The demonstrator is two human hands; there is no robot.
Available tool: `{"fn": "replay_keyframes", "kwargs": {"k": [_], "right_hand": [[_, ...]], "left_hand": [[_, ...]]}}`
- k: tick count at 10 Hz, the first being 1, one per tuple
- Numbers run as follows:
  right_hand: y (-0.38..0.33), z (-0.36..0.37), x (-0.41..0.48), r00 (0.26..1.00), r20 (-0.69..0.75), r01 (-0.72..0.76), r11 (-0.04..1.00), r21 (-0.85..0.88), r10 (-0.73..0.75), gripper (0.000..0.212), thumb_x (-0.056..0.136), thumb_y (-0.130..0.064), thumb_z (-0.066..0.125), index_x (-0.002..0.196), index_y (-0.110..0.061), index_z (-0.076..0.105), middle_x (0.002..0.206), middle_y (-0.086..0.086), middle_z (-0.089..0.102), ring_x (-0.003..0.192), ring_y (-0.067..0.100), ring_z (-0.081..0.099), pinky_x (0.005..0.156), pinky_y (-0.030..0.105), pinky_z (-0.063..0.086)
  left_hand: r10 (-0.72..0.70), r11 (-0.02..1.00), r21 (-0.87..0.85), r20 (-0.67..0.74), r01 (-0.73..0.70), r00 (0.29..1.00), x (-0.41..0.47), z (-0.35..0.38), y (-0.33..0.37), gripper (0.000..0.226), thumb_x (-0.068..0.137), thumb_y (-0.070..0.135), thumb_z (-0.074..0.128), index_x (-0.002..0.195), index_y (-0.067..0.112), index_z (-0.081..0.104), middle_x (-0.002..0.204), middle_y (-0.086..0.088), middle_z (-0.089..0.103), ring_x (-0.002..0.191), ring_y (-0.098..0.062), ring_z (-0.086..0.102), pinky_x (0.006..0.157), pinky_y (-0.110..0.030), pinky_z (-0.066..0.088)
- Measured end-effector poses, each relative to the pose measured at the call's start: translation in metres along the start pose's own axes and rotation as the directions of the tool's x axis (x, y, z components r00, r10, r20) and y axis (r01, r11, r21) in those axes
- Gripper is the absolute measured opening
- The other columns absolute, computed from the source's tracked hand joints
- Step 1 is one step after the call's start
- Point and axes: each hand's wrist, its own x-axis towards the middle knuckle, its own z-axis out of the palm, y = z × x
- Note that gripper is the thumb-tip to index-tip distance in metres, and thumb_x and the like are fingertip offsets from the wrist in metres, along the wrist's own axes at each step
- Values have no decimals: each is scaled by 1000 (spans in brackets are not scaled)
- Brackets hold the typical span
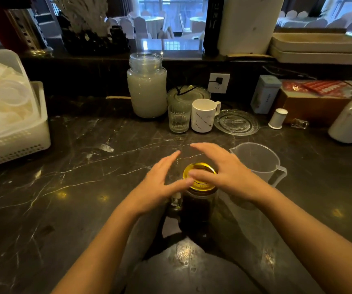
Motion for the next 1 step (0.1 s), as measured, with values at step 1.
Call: {"fn": "replay_keyframes", "kwargs": {"k": [1], "right_hand": [[0, -11, 2, 983, -122, -139, 990, 13, 139, 74, 77, -59, 53, 139, -30, 24, 149, -3, 25, 133, 16, 22, 108, 52, 18]], "left_hand": [[38, 993, 121, -284, -4, 958, 5, -8, 3, 76, 78, 63, 41, 145, 28, 30, 155, 2, 32, 134, -3, 27, 111, -32, 23]]}}
